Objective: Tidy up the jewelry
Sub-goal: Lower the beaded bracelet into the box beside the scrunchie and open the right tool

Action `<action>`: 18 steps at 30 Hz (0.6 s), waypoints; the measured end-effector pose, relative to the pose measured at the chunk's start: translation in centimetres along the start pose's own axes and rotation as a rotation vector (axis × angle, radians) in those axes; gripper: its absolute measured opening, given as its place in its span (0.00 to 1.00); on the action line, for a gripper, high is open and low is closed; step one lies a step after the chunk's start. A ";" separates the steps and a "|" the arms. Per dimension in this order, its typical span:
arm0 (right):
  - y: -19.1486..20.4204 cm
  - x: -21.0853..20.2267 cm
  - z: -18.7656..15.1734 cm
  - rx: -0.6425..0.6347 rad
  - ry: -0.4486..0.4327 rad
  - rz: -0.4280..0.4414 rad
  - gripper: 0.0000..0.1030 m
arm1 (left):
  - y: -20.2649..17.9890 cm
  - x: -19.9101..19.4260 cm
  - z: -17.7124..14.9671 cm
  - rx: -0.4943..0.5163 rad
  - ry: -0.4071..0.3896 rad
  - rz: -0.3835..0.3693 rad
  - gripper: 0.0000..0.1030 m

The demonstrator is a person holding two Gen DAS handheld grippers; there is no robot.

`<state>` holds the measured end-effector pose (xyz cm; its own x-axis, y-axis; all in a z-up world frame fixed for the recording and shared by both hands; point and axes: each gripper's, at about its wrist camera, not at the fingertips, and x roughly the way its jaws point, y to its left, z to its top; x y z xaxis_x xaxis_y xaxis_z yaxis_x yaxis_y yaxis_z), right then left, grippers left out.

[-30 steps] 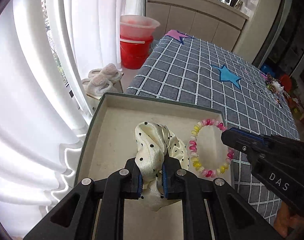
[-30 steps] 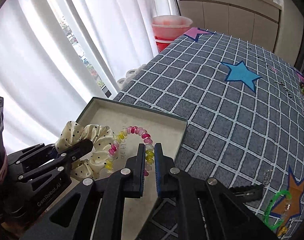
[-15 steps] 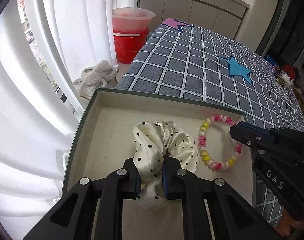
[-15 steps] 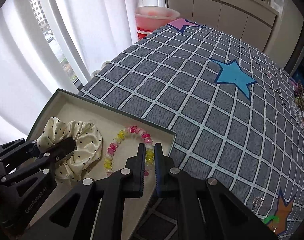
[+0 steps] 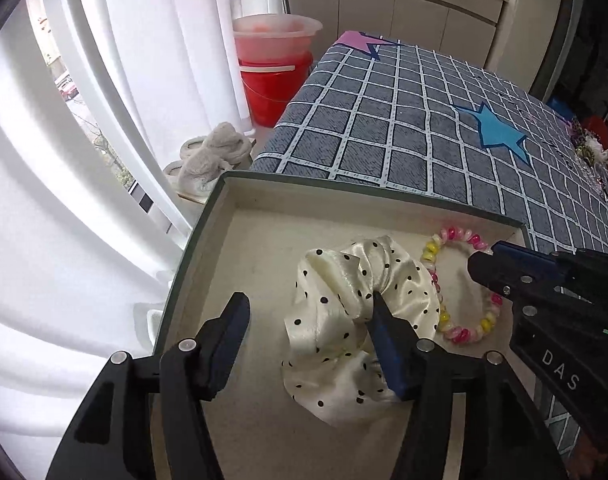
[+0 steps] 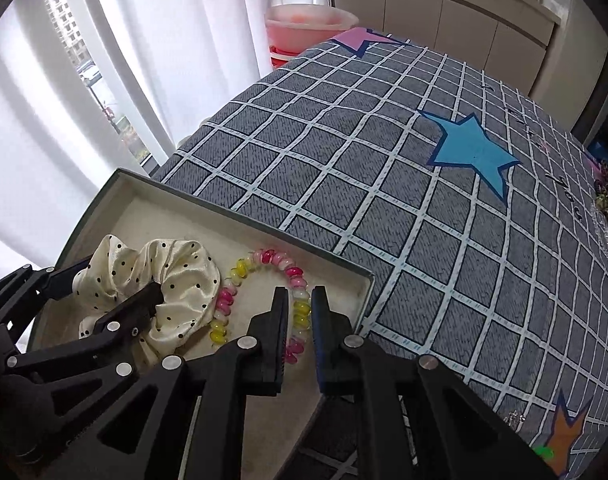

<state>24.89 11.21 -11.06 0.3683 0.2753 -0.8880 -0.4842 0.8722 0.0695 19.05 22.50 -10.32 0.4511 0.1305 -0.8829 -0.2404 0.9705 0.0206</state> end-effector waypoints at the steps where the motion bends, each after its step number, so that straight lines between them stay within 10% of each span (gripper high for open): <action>1: 0.1 -0.1 0.0 0.000 -0.001 0.006 0.30 | 0.0 -0.1 0.0 -0.002 0.001 0.002 0.65; 6: -0.1 -1.7 0.2 0.011 -0.042 0.000 0.44 | 0.8 -1.1 -0.2 -0.028 -0.020 0.032 0.98; 18: -3.7 -7.0 -1.7 0.151 -0.114 0.068 0.61 | 0.1 -5.1 -1.2 -0.032 -0.075 -0.039 1.00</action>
<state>22.73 5.37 -5.87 0.4307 0.3725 -0.8220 -0.3901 0.8982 0.2027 15.73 21.70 -6.39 0.5232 0.1090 -0.8452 -0.2480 0.9683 -0.0286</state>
